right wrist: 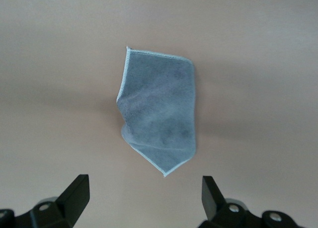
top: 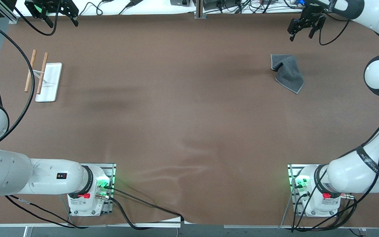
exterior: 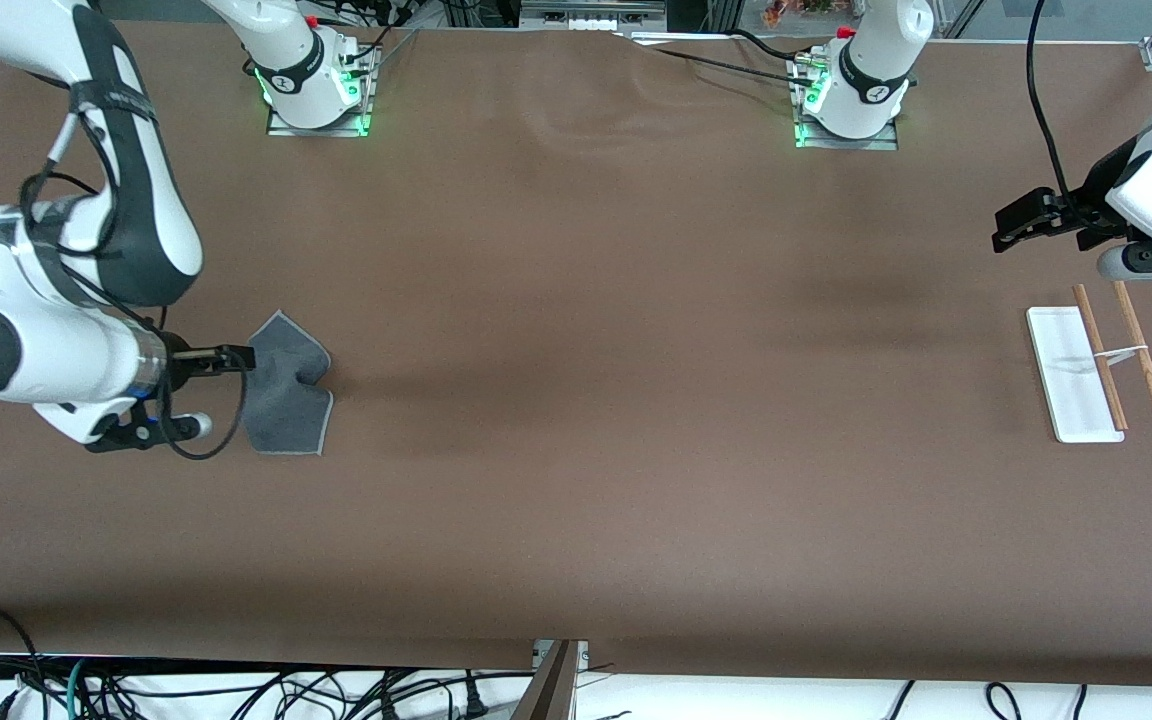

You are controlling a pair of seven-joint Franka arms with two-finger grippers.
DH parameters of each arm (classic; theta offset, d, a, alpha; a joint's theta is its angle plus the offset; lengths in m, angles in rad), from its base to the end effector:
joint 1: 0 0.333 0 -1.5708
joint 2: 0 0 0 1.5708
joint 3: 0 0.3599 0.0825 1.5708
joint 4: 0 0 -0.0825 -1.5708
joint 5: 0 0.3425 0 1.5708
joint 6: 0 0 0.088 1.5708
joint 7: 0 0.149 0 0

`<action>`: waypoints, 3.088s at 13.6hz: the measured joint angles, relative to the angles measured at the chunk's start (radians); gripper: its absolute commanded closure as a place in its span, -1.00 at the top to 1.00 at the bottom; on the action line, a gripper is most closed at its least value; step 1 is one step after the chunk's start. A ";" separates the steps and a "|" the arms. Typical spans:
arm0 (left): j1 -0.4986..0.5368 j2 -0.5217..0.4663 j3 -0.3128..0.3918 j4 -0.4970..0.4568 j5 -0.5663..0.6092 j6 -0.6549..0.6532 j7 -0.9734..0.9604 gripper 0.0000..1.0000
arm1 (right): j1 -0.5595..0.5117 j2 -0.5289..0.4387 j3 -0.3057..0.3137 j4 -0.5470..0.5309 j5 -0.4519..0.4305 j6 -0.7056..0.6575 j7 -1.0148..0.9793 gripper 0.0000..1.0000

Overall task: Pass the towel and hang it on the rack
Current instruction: 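Reach the right gripper down to the grey towel and grasp it, then lift the towel with the right gripper while the left gripper reaches inward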

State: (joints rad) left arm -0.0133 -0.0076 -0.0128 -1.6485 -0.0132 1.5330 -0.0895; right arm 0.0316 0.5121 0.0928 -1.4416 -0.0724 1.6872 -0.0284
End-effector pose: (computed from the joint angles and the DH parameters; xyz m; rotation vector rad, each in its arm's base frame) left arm 0.4984 -0.0150 0.5942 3.1286 0.0996 -0.1699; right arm 0.6398 0.0597 0.3890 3.0682 0.2536 -0.4068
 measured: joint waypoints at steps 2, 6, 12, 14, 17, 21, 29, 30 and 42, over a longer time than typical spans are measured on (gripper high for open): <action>0.000 0.000 0.000 0.000 0.000 0.000 0.000 1.00 | 0.007 0.014 0.000 0.000 0.000 0.002 0.001 1.00; 0.000 0.000 0.000 0.000 0.000 0.000 0.000 1.00 | 0.017 0.020 0.000 -0.090 0.000 0.133 0.001 1.00; 0.000 0.000 0.000 0.000 0.000 0.000 0.000 1.00 | 0.023 -0.009 -0.002 -0.368 -0.001 0.461 0.001 1.00; 0.000 0.000 0.000 0.000 0.000 0.000 0.000 1.00 | 0.023 -0.015 -0.003 -0.428 -0.002 0.521 0.001 1.00; 0.000 0.000 0.000 0.000 0.000 0.000 0.000 1.00 | 0.022 -0.022 -0.007 -0.492 -0.002 0.592 -0.014 0.90; 0.000 0.000 0.000 0.000 0.000 0.000 0.000 1.00 | 0.018 -0.022 -0.023 -0.544 -0.003 0.676 -0.057 -0.95; 0.000 0.000 0.000 0.000 0.000 0.000 0.000 1.00 | 0.009 -0.027 -0.027 -0.547 -0.003 0.699 -0.070 -1.00; 0.000 0.000 0.000 0.000 0.000 0.000 0.000 1.00 | 0.009 -0.034 -0.026 -0.540 -0.003 0.699 -0.070 -1.00; 0.006 0.002 0.005 0.000 -0.010 -0.021 0.000 1.00 | 0.016 -0.117 0.239 -0.198 0.086 0.352 0.227 -1.00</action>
State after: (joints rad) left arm -0.0070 -0.0059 -0.0077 -1.6490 -0.0228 1.5117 -0.0895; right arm 0.0471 0.3948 0.3317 -1.6395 0.0136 2.0394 0.1986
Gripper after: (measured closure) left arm 0.000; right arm 0.978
